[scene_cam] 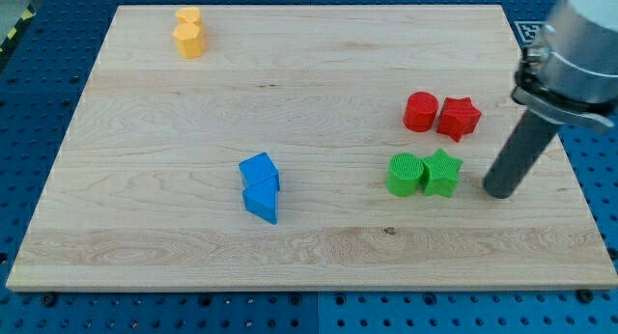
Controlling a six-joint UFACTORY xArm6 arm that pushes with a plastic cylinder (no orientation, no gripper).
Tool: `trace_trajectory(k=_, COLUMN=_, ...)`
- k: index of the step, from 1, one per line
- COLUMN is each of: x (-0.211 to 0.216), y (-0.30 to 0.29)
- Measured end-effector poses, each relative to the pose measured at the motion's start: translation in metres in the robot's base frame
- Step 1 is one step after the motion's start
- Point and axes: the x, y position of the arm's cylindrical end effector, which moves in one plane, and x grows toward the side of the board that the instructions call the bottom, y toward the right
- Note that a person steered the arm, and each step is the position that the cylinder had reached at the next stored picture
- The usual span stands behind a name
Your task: Place the green blocks in between red and blue blocks diagonally
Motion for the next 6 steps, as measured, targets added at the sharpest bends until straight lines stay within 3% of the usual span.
trace_trajectory(k=3, x=-0.004, y=-0.115)
trace_trajectory(k=6, x=-0.026, y=-0.180)
